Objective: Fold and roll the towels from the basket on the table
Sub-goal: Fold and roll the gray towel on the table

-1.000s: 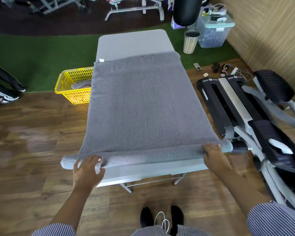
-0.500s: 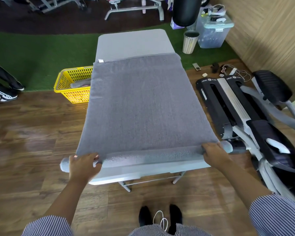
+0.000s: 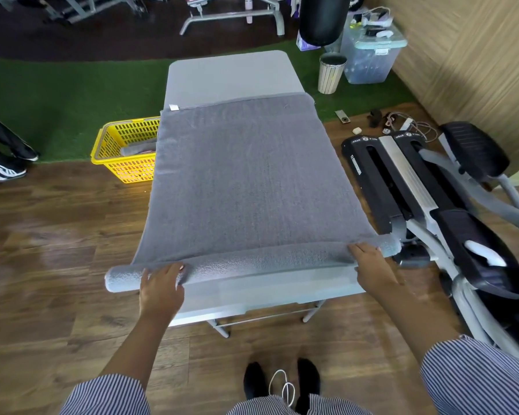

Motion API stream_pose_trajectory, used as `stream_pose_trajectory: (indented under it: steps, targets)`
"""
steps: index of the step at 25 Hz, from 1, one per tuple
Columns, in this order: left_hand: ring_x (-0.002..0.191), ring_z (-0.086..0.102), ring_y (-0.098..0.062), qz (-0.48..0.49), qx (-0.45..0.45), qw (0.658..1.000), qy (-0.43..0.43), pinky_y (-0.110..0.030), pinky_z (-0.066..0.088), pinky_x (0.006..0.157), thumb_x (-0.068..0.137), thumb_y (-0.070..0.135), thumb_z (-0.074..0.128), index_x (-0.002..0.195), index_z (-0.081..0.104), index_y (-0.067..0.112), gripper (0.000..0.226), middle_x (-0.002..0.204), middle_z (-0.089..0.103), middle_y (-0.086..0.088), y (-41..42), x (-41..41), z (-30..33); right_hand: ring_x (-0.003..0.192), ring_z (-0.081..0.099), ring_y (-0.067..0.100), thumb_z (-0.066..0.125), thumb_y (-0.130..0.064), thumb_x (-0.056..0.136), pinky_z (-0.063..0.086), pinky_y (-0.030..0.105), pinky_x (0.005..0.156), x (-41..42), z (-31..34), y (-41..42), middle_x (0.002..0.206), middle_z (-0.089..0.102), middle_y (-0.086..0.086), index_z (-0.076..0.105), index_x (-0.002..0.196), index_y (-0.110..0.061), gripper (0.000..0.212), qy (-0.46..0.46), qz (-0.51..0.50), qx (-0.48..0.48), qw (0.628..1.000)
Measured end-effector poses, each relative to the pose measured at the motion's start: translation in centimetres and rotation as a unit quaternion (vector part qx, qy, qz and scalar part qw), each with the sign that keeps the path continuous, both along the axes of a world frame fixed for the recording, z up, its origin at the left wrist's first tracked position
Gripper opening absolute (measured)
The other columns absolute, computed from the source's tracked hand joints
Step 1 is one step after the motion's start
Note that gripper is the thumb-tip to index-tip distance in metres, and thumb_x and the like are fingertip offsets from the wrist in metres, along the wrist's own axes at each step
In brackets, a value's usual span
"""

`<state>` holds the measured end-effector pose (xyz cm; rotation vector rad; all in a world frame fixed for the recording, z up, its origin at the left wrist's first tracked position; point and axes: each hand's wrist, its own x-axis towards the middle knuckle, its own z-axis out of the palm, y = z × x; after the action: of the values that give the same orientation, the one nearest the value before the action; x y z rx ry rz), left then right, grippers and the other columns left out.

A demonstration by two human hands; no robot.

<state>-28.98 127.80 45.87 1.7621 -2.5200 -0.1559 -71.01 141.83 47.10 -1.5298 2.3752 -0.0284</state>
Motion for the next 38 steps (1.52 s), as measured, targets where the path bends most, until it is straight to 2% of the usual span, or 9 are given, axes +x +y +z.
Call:
stream_pose_trajectory:
  steps: [5,8,12,14,17,23,29,34,38]
  targets:
    - [0.064,0.066,-0.027,-0.011,-0.022,1.000,-0.002,-0.045,0.048,0.076,0.063,0.019,0.058,0.082,0.069,0.015,0.022,0.070,0.070,0.000,1.5,0.2,0.8,0.106,0.051,0.020,0.050,-0.003,0.079,0.032,0.033,0.092,1.1,1.0,0.4,0.113,0.057,-0.001,0.049,0.112,-0.020,0.038,0.103,0.002,0.043,0.994]
    - [0.064,0.067,-0.021,-0.030,-0.052,0.998,-0.029,-0.044,0.042,0.075,0.068,0.033,0.048,0.077,0.068,0.023,0.025,0.068,0.070,0.008,1.6,1.1,1.1,0.100,0.054,0.020,0.048,-0.014,0.083,0.030,0.032,0.080,0.6,1.1,0.7,0.106,0.061,-0.002,0.054,0.103,-0.020,0.022,0.120,0.021,0.067,0.990]
    - [0.083,0.068,-0.023,0.013,-0.076,0.997,0.008,-0.056,0.041,0.089,0.072,0.019,0.067,0.094,0.069,0.019,0.022,0.089,0.071,0.002,1.0,0.6,1.6,0.113,0.050,0.028,0.048,0.003,0.079,0.034,0.044,0.099,-0.3,0.6,0.1,0.118,0.058,0.007,0.054,0.114,-0.011,0.039,0.114,0.012,-0.030,0.993]
    - [0.092,0.068,-0.023,0.035,-0.053,0.998,0.032,-0.061,0.036,0.099,0.072,0.009,0.073,0.098,0.069,0.019,0.028,0.098,0.071,0.001,1.3,0.0,1.2,0.133,0.034,0.023,0.044,0.003,0.084,0.025,0.048,0.110,-0.1,0.1,0.3,0.138,0.045,0.004,0.044,0.132,-0.010,0.050,0.050,-0.016,-0.014,0.998]
    - [0.105,0.065,-0.023,0.035,0.008,0.999,0.030,-0.057,0.019,0.111,0.069,0.019,0.078,0.108,0.068,0.021,0.041,0.112,0.068,0.001,1.4,0.0,0.4,0.143,0.009,0.016,0.045,-0.004,0.086,0.016,0.047,0.115,0.5,-0.5,0.7,0.153,0.023,0.001,0.026,0.145,-0.012,0.062,-0.030,-0.035,0.029,0.999]
    - [0.090,0.068,-0.027,0.034,0.023,0.999,0.011,-0.057,0.029,0.108,0.071,0.013,0.070,0.107,0.066,0.015,0.037,0.097,0.071,-0.003,1.3,-0.4,0.5,0.136,0.025,0.020,0.050,0.000,0.084,0.025,0.050,0.110,1.5,0.1,0.2,0.141,0.038,0.004,0.038,0.134,-0.014,0.054,0.031,-0.051,0.024,0.998]
    - [0.064,0.065,-0.024,0.001,-0.010,1.000,-0.025,-0.045,0.040,0.082,0.069,0.040,0.037,0.081,0.069,0.021,0.039,0.070,0.070,0.005,2.4,0.5,1.2,0.117,0.043,0.020,0.045,-0.011,0.086,0.021,0.049,0.108,1.9,0.9,0.6,0.118,0.056,0.001,0.053,0.113,-0.017,0.028,0.075,-0.066,0.044,0.994]
    - [0.095,0.065,-0.024,0.043,-0.048,0.998,0.008,-0.055,0.037,0.096,0.080,0.031,0.055,0.101,0.068,0.019,0.028,0.103,0.069,0.001,0.9,0.6,1.5,0.123,0.043,0.026,0.049,-0.002,0.085,0.020,0.058,0.110,0.4,0.3,0.3,0.125,0.052,0.007,0.051,0.119,-0.010,0.035,0.093,-0.047,-0.045,0.994]
    - [0.108,0.063,-0.027,0.034,0.011,0.999,-0.002,-0.057,0.018,0.111,0.065,0.021,0.081,0.111,0.066,0.017,0.049,0.112,0.068,-0.003,1.1,0.9,-0.1,0.143,0.012,0.015,0.042,-0.008,0.090,0.007,0.054,0.113,0.3,-0.3,0.6,0.152,0.026,0.001,0.029,0.144,-0.010,0.055,-0.016,-0.056,0.025,0.998]
